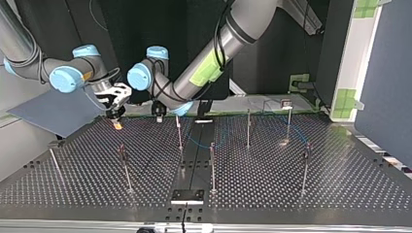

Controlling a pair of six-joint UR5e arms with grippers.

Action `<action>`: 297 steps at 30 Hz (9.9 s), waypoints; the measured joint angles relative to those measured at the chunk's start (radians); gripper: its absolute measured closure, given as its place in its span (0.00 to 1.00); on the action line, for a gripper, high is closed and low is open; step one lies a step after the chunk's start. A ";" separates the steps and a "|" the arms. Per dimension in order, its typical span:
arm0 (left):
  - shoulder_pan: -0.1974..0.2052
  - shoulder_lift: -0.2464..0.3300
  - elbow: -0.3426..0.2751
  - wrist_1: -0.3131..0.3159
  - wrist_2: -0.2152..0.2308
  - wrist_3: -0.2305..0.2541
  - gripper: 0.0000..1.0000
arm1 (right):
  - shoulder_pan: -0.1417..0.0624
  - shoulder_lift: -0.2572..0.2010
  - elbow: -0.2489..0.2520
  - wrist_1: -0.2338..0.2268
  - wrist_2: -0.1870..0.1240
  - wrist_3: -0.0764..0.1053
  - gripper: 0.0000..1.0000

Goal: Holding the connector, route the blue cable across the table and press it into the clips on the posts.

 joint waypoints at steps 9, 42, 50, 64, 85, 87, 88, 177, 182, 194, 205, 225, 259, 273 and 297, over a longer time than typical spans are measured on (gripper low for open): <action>-0.012 0.062 -0.001 -0.044 -0.049 -0.036 1.00 | -0.002 -0.067 -0.041 0.067 -0.002 0.011 1.00; -0.082 0.242 0.001 -0.067 -0.095 -0.014 1.00 | -0.011 -0.255 -0.117 0.243 -0.060 0.064 1.00; -0.060 0.248 0.019 -0.016 -0.057 0.047 1.00 | -0.036 -0.255 -0.152 0.244 -0.081 0.081 1.00; 0.026 0.246 0.021 0.023 0.050 0.075 1.00 | -0.058 -0.234 -0.191 0.245 -0.111 0.090 1.00; -0.008 0.262 -0.046 0.012 -0.013 0.067 1.00 | -0.054 -0.231 -0.194 0.251 -0.137 0.069 1.00; -0.010 0.270 -0.048 0.017 -0.012 0.064 1.00 | -0.052 -0.232 -0.194 0.250 -0.141 0.068 1.00; -0.010 0.277 -0.048 0.021 -0.012 0.062 1.00 | -0.052 -0.232 -0.194 0.250 -0.143 0.068 1.00; 0.005 0.413 -0.169 -0.002 0.126 0.051 0.01 | -0.069 -0.160 -0.278 0.222 -0.219 0.072 1.00; 0.002 0.455 -0.211 0.040 0.127 0.048 0.01 | -0.071 -0.160 -0.278 0.222 -0.219 0.072 1.00; 0.009 0.562 -0.318 0.146 0.124 0.023 0.01 | -0.070 -0.160 -0.278 0.222 -0.219 0.073 1.00; 0.023 0.669 -0.424 0.253 0.069 0.022 0.01 | -0.064 -0.160 -0.278 0.223 -0.219 0.075 1.00; 0.023 0.850 -0.605 0.310 0.051 0.040 0.01 | -0.062 -0.160 -0.278 0.224 -0.218 0.075 1.00; 0.009 0.964 -0.899 0.452 0.022 -0.047 0.01 | -0.054 -0.160 -0.278 0.224 -0.219 0.074 1.00; -0.005 0.876 -1.018 0.571 -0.047 -0.073 0.01 | -0.050 -0.160 -0.278 0.224 -0.218 0.073 1.00; 0.011 0.874 -1.219 0.623 -0.007 -0.083 0.01 | -0.050 -0.160 -0.278 0.227 -0.219 0.074 1.00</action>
